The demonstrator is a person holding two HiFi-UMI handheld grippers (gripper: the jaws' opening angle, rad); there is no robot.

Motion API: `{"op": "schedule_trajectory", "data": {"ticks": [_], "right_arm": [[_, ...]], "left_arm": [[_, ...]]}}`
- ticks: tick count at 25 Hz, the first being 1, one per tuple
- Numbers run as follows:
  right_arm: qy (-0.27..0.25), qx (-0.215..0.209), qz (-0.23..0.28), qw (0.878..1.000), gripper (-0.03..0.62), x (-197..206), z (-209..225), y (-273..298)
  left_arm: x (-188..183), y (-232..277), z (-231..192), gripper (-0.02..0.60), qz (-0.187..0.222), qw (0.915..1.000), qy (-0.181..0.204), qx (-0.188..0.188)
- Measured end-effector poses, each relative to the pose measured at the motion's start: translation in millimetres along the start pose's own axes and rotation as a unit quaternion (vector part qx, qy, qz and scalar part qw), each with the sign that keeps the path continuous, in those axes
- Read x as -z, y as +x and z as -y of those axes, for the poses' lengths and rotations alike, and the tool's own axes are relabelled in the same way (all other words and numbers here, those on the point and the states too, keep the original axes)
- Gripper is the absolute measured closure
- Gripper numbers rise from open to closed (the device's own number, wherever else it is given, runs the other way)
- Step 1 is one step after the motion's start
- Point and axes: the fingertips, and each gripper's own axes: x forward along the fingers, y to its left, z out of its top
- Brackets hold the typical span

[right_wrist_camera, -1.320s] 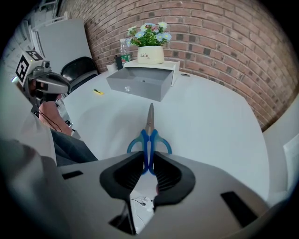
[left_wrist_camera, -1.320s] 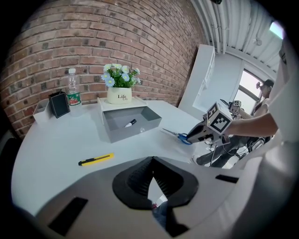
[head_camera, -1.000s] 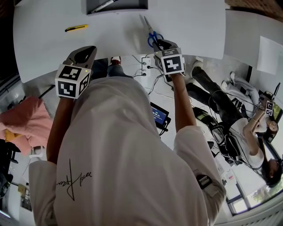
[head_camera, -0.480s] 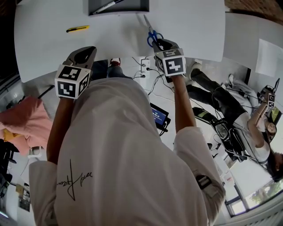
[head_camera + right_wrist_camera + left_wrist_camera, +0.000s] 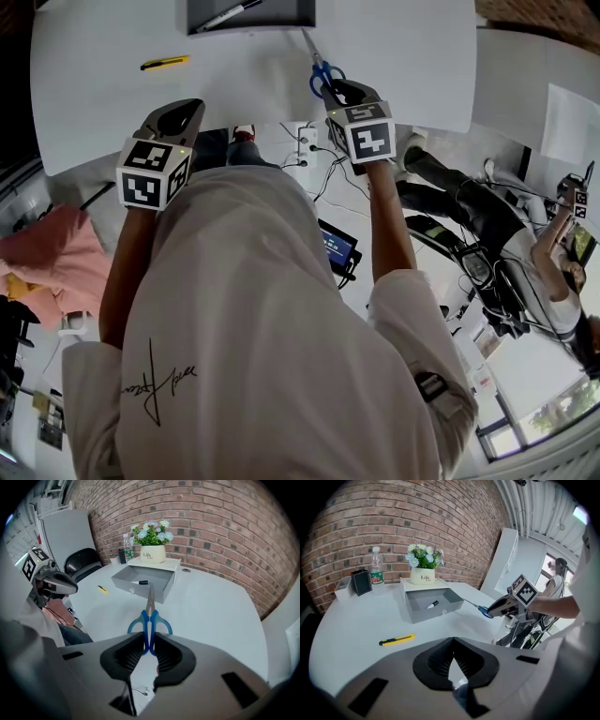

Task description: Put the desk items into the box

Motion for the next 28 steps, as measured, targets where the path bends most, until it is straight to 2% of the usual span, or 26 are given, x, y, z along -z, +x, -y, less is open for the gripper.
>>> {"op": "schedule_trajectory", "data": {"ticks": [12, 18, 28], "right_arm": [[-0.016, 0.004, 0.017, 1.0, 0.505, -18.9, -12.1, -14.0], [-0.025, 0.004, 0.023, 0.999, 0.505, -26.8, -33.0, -18.5], [-0.044, 0.001, 0.028, 0.999, 0.505, -47.2, -33.6, -17.1]], "left_arm": [[3.6, -16.2, -0.5, 0.575, 0.007, 1.0, -0.002, -0.003], [13.7, -32.7, -3.2, 0.575, 0.013, 0.9999, -0.004, -0.002], [10.2, -34.7, -9.2, 0.575, 0.02, 0.9997, -0.011, -0.006]]}}
